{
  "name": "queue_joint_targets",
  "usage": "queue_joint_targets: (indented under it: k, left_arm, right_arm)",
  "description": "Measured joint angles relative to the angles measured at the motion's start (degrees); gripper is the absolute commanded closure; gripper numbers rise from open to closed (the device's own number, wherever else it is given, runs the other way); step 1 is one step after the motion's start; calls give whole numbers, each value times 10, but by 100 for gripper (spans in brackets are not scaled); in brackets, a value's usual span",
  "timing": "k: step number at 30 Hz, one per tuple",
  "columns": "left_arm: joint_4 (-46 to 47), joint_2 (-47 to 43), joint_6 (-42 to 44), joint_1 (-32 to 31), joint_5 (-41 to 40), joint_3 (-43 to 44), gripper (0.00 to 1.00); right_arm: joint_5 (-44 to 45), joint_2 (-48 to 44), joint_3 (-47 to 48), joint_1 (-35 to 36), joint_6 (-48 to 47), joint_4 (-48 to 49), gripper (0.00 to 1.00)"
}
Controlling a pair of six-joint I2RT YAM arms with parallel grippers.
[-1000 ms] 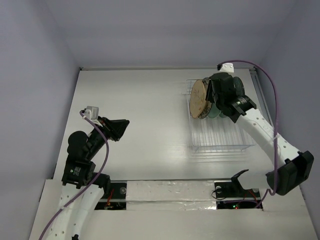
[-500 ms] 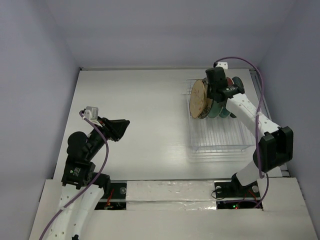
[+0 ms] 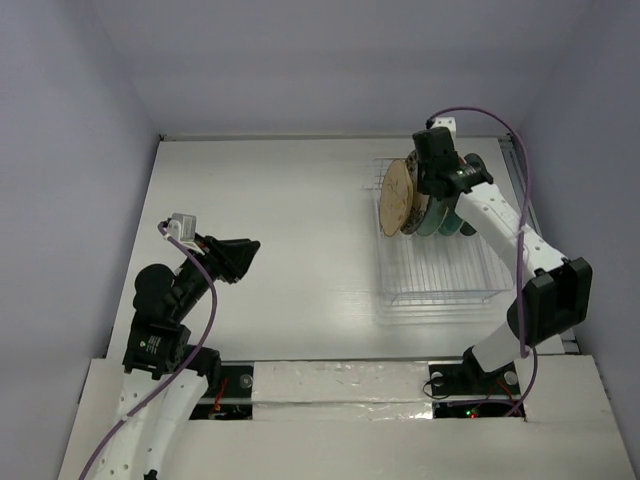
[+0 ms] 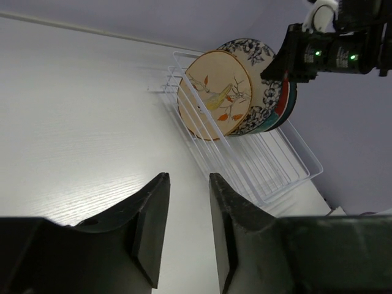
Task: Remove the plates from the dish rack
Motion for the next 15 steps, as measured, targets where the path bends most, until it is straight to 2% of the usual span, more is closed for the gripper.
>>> queue_joint_targets:
  k: [7, 11, 15]
  left_arm:
    - [0, -6, 0, 0, 2, 0, 51]
    - [0, -8, -1, 0, 3, 0, 51]
    - [0, -8, -1, 0, 2, 0, 54]
  right_arm:
    - [58, -45, 112, 9, -24, -63, 100]
    - [97, -94, 159, 34, -28, -90, 100]
    - [95, -144, 176, 85, -19, -96, 100]
